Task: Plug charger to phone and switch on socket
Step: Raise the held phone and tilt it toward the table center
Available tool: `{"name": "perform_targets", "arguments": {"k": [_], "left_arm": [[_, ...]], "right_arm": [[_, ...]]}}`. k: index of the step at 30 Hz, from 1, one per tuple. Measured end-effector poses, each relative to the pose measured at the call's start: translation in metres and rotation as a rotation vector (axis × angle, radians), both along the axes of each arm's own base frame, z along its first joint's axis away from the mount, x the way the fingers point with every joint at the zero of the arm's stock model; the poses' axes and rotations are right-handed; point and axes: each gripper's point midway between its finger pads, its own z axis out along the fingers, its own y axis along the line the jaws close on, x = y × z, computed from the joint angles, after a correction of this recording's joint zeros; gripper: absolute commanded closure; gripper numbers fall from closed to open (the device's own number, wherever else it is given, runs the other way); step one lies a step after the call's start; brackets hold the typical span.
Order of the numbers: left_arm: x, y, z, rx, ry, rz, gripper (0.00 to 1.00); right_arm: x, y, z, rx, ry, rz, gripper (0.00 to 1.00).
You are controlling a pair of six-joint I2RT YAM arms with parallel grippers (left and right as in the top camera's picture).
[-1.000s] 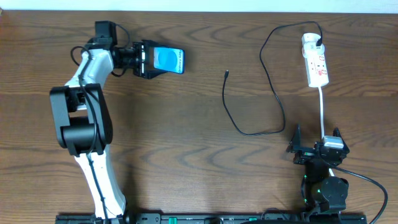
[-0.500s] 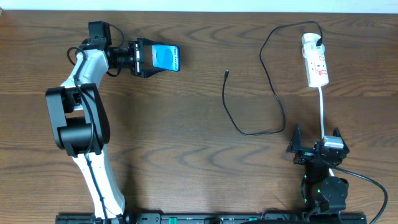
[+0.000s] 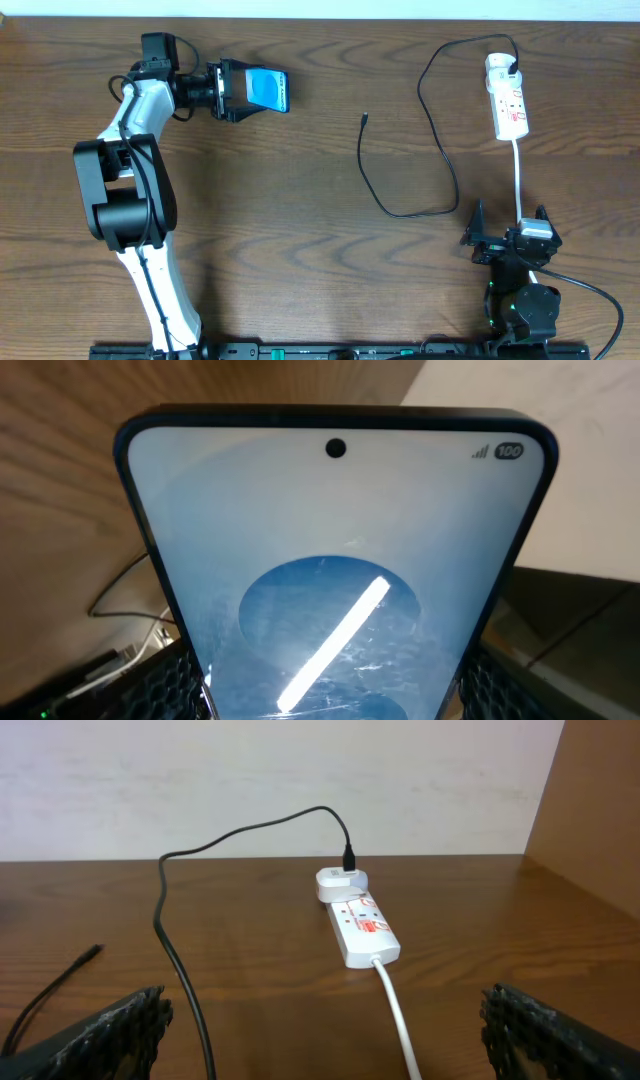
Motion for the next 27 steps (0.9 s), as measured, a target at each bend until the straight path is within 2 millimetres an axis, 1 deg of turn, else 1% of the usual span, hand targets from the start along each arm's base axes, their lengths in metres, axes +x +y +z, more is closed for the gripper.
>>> {"name": "perform_targets", "arguments": {"k": [16, 24, 27], "left_arm": [[0.011, 0.001, 0.007, 0.012, -0.106, -0.004, 0.93], [0.022, 0.002, 0.017, 0.025, -0.213, -0.004, 0.93], [0.025, 0.003, 0.024, 0.030, -0.254, -0.004, 0.93]], "right_arm": [[0.000, 0.000, 0.000, 0.000, 0.000, 0.000, 0.01], [0.000, 0.000, 0.000, 0.000, 0.000, 0.000, 0.01], [0.000, 0.000, 0.000, 0.000, 0.000, 0.000, 0.01]]}}
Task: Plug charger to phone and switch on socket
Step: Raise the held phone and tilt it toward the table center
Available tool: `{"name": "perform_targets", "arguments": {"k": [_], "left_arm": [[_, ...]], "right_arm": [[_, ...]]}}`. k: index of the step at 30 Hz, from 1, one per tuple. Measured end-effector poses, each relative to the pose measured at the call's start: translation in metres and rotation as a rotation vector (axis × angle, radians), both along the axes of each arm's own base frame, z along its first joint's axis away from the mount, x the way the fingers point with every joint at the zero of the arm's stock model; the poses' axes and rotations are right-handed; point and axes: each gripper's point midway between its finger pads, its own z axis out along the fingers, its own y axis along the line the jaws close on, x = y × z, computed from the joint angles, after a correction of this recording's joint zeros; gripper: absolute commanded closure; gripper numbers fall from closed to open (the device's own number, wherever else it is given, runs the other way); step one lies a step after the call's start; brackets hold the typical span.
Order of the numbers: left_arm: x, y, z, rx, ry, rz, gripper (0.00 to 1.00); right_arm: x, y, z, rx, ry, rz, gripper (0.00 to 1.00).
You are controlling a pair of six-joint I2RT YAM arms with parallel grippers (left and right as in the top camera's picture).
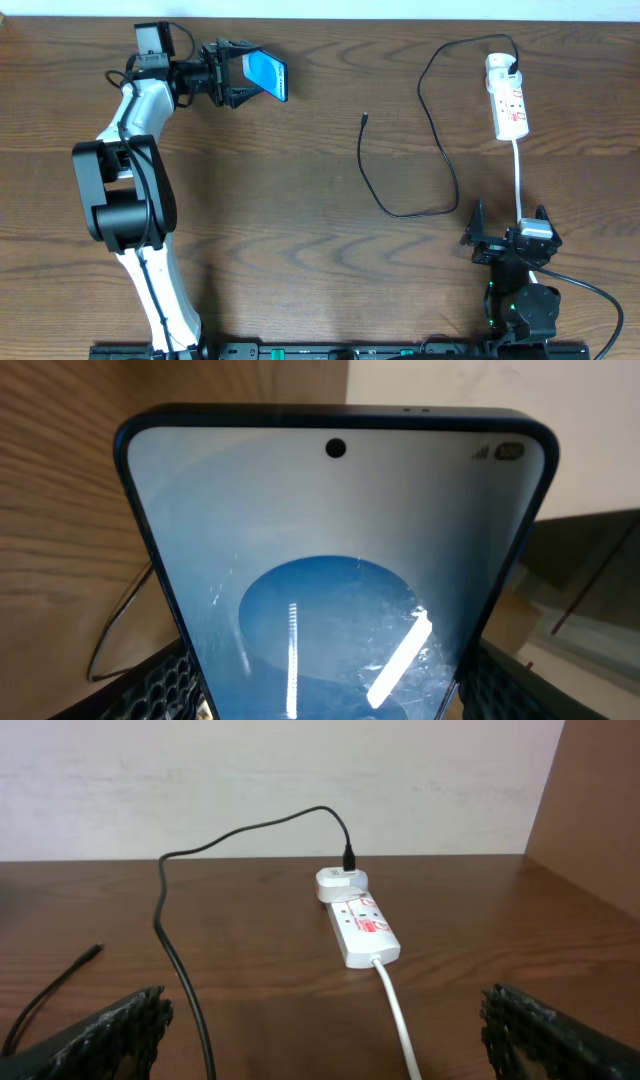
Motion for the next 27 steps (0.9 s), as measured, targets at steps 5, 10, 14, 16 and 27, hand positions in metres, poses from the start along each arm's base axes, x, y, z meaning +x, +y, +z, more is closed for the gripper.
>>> {"name": "perform_targets", "arguments": {"k": [5, 10, 14, 16, 27], "left_arm": [[0.000, 0.000, 0.020, 0.009, -0.058, -0.002, 0.93], [-0.003, 0.000, 0.045, 0.026, -0.140, -0.010, 0.92], [-0.006, -0.001, 0.061, 0.049, -0.218, -0.021, 0.93], [-0.007, -0.001, 0.069, 0.064, -0.261, -0.025, 0.93], [-0.012, 0.002, 0.107, 0.170, -0.488, -0.029, 0.93]], "right_arm": [[0.000, 0.000, 0.000, 0.000, 0.000, 0.000, 0.01], [0.000, 0.000, 0.000, 0.000, 0.000, 0.000, 0.01], [0.000, 0.000, 0.000, 0.000, 0.000, 0.000, 0.01], [0.000, 0.000, 0.000, 0.000, 0.000, 0.000, 0.01], [0.000, 0.000, 0.000, 0.000, 0.000, 0.000, 0.01]]}}
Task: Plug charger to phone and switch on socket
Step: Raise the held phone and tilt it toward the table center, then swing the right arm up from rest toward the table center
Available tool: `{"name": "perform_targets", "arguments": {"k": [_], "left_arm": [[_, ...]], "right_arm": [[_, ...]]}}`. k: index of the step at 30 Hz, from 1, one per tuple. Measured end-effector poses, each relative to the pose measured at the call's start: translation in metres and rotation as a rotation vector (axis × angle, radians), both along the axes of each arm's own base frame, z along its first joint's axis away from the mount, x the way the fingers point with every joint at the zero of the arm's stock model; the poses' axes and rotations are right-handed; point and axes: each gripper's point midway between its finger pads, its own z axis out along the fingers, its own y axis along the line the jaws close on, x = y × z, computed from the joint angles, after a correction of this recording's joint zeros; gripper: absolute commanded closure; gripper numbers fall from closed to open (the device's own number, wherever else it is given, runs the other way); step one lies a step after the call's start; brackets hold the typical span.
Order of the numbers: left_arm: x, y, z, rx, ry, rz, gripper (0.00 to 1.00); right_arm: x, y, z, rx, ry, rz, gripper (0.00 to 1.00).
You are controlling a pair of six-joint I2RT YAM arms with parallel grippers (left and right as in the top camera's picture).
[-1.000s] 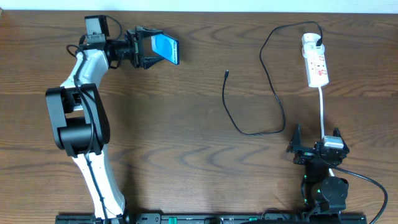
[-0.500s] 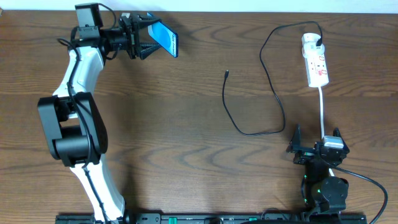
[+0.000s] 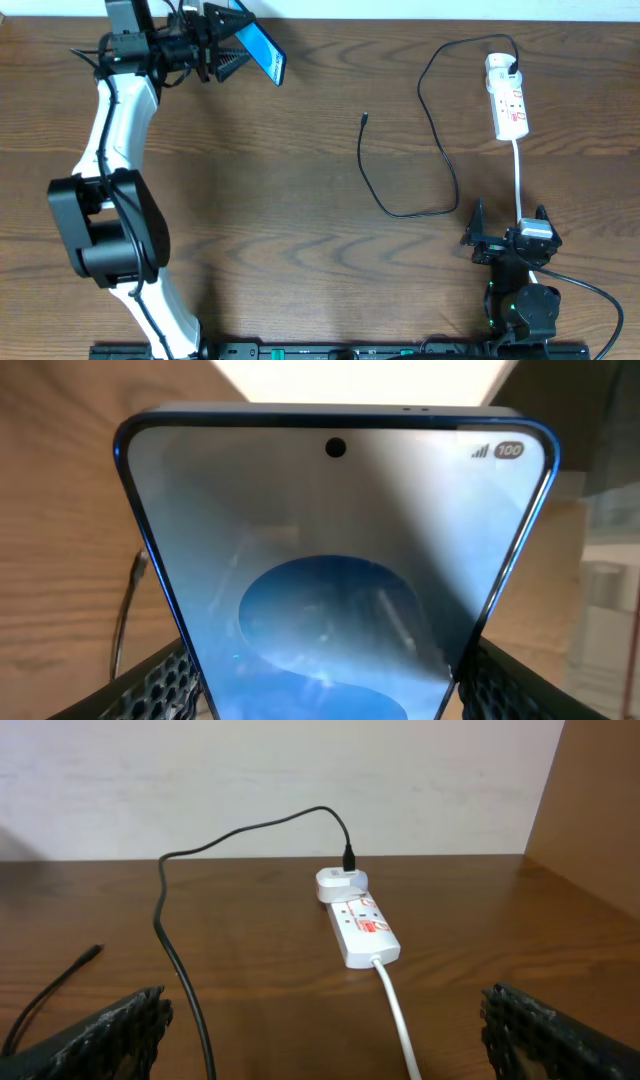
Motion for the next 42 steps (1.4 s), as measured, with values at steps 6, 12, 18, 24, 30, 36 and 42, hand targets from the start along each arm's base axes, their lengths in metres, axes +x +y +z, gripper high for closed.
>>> {"name": "perform_targets", "arguments": {"k": [6, 12, 18, 24, 30, 36, 42], "left_arm": [[0.001, 0.004, 0.018, 0.063, -0.090, 0.038, 0.93], [0.001, 0.012, 0.021, 0.126, -0.082, 0.112, 0.93], [-0.005, 0.027, 0.024, 0.231, -0.039, 0.223, 0.93], [-0.022, 0.039, 0.039, 0.337, -0.028, 0.313, 0.93], [-0.031, 0.044, 0.030, 0.400, 0.028, 0.351, 0.93], [-0.031, 0.051, 0.023, 0.437, 0.052, 0.380, 0.93], [-0.032, 0.052, 0.022, 0.444, 0.059, 0.386, 0.93]], "right_arm": [[0.000, 0.000, 0.000, 0.000, 0.000, 0.000, 0.01], [0.000, 0.000, 0.000, 0.000, 0.000, 0.000, 0.01], [0.000, 0.000, 0.000, 0.000, 0.000, 0.000, 0.01], [0.000, 0.000, 0.002, 0.000, -0.006, 0.000, 0.01], [0.001, 0.015, 0.029, 0.007, -0.120, 0.086, 0.01], [0.000, 0.040, 0.037, 0.008, -0.141, 0.231, 0.01], [0.000, 0.048, 0.049, 0.016, -0.039, 0.279, 0.01]]}}
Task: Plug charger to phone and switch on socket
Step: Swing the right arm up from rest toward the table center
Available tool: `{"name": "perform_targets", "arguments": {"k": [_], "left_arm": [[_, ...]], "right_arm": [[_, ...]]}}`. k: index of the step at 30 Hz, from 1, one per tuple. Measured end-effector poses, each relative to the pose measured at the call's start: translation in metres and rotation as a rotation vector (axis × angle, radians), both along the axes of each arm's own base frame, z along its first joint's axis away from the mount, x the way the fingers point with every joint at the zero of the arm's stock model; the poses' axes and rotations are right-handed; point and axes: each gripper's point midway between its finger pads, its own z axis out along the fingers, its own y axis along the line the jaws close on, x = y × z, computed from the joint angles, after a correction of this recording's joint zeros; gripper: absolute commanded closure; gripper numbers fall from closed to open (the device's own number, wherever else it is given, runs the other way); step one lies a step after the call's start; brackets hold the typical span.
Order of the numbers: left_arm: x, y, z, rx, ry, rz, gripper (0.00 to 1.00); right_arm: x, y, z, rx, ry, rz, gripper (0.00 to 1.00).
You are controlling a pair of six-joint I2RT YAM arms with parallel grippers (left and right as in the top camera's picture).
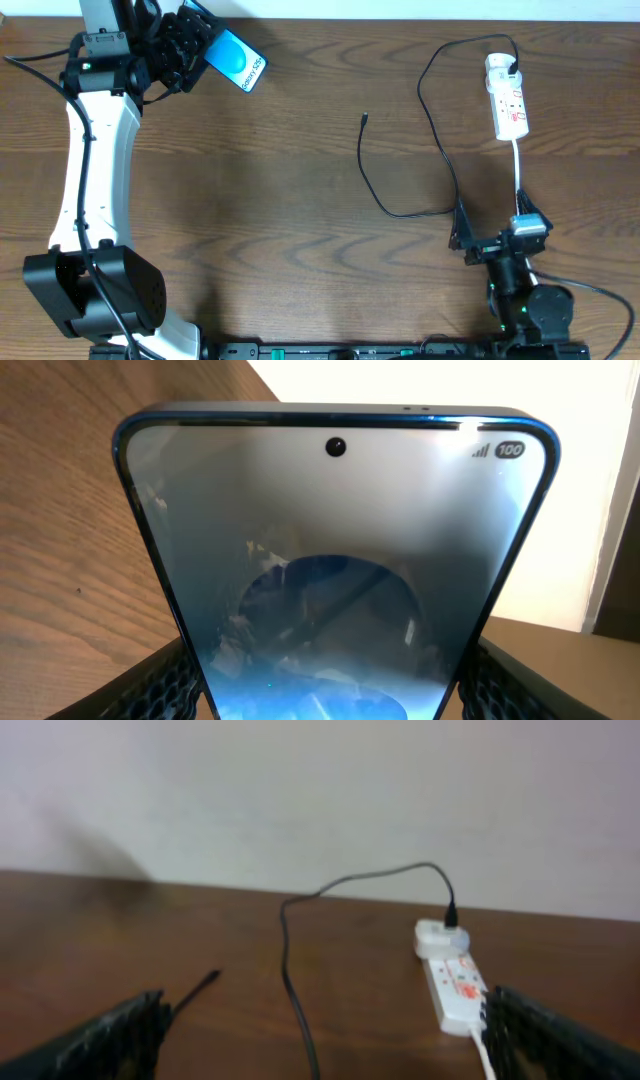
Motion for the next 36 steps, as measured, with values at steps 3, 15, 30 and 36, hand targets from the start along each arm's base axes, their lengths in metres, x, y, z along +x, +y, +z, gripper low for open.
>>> {"name": "perform_targets", "arguments": {"k": [3, 15, 30, 36], "left_arm": [[-0.001, 0.000, -0.001, 0.001, 0.006, 0.002, 0.93], [-0.004, 0.001, -0.005, 0.006, 0.029, 0.009, 0.93], [-0.005, 0.004, -0.010, 0.025, 0.050, 0.025, 0.93], [-0.007, 0.005, -0.012, 0.026, 0.059, 0.027, 0.93]], "right_arm": [[0.005, 0.003, 0.014, -0.005, 0.076, 0.014, 0.01], [0.062, 0.019, -0.014, -0.021, 0.726, 0.086, 0.01], [0.115, 0.061, 0.009, 0.075, 0.724, 0.307, 0.01], [0.133, 0.076, 0.046, 0.075, 0.661, 0.364, 0.01]]}}
